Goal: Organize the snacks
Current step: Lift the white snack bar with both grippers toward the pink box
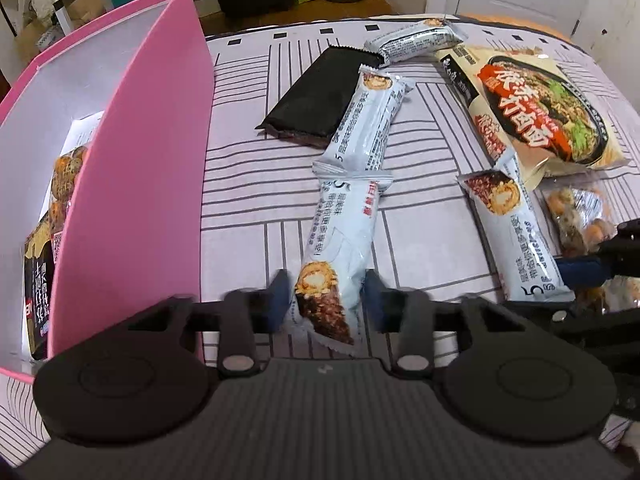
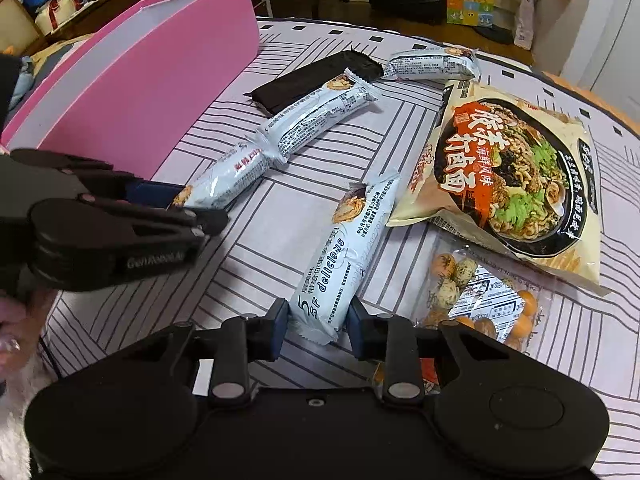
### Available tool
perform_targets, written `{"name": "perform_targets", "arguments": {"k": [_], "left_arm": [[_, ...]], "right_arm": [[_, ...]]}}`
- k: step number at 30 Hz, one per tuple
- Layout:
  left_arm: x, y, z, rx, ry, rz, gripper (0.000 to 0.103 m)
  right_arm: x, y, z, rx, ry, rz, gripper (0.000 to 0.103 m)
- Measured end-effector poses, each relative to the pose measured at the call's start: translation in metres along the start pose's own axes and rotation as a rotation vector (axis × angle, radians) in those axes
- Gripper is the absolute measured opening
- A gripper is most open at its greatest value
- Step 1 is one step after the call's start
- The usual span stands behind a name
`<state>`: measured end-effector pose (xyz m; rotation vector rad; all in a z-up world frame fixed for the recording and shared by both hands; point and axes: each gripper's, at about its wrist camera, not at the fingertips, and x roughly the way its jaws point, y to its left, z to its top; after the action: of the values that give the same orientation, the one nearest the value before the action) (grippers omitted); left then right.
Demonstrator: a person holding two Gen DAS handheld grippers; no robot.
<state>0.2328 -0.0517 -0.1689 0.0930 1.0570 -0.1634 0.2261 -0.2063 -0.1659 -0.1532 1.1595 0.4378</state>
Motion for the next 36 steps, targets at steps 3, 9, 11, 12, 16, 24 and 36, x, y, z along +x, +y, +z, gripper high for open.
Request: {"name": "perform_targets", "arguments": {"k": [3, 9, 11, 12, 16, 24, 36], "left_arm": [[-0.003, 0.002, -0.001, -0.004, 0.004, -0.009, 0.030], [-0.017, 0.002, -0.005, -0.019, 0.006, -0.027, 0.030], [-0.023, 0.003, -0.007, -0.019, 0.024, -0.026, 0.029], [-0.026, 0.004, -0.009, -0.022, 0.034, -0.026, 0.029], [-0.041, 0.004, -0.015, -0.024, 0.025, -0.027, 0.029], [-0.049, 0.002, -0.038, -0.036, 0.037, -0.022, 0.029], [-0.041, 0.007, -0.042, -0.058, 0.062, -0.023, 0.029]], "right_arm": [[-0.003, 0.002, -0.001, 0.011, 0.003, 0.025, 0.035], [-0.019, 0.009, -0.001, 0.036, -0.008, 0.069, 0.035], [-0.024, 0.013, -0.003, 0.035, -0.003, 0.090, 0.034], [-0.026, 0.015, -0.005, 0.033, 0.001, 0.097, 0.034], [-0.026, 0.019, -0.011, 0.023, 0.019, 0.102, 0.034], [-0.005, 0.018, -0.014, 0.012, 0.111, 0.037, 0.043], [0.004, 0.032, -0.012, -0.103, -0.018, -0.098, 0.033]]}}
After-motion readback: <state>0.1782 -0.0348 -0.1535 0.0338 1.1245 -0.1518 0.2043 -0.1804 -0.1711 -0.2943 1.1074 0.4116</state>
